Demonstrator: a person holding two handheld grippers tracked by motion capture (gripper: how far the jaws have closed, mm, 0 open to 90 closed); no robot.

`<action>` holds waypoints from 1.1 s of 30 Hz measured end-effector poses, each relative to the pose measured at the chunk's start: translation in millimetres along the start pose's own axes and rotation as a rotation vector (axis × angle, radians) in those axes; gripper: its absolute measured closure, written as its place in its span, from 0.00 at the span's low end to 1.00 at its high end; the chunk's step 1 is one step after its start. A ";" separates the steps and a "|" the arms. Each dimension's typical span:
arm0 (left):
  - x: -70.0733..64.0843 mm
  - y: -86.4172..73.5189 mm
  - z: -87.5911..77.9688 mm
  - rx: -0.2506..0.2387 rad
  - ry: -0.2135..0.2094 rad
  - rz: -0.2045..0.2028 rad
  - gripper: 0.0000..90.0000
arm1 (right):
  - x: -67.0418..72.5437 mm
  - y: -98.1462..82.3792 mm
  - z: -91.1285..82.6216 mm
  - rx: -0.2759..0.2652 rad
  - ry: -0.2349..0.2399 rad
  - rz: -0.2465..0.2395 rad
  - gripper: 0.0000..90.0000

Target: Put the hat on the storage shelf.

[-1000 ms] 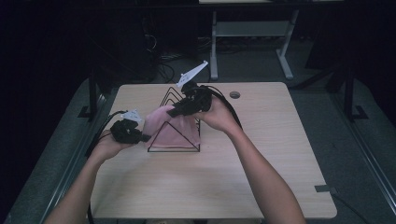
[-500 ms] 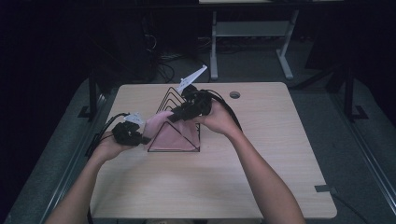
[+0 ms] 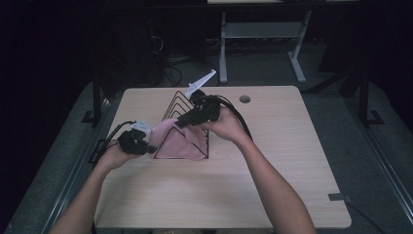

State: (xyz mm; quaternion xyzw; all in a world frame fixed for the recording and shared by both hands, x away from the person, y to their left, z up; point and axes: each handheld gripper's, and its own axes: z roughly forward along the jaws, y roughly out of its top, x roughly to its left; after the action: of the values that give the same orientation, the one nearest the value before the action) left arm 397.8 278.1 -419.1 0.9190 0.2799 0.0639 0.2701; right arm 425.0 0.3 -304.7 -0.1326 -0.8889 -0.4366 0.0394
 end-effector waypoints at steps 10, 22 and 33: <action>-0.4 -0.3 -1.9 0.001 -0.002 -0.002 0.89 | -0.1 -0.8 -0.3 -0.006 -0.005 -0.003 0.87; 0.7 -2.0 -8.4 -0.001 -0.020 -0.020 0.83 | -0.5 -5.7 -2.6 -0.034 0.010 -0.005 0.75; -4.8 -4.4 -19.4 -0.029 -0.011 -0.022 0.69 | 1.2 -17.8 -30.0 -0.084 -0.026 0.015 0.51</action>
State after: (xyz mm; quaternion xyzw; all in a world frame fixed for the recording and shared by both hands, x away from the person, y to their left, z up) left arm 386.5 287.5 -404.9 0.9122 0.2875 0.0598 0.2857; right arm 417.7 -33.4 -299.6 -0.1463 -0.8692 -0.4717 0.0254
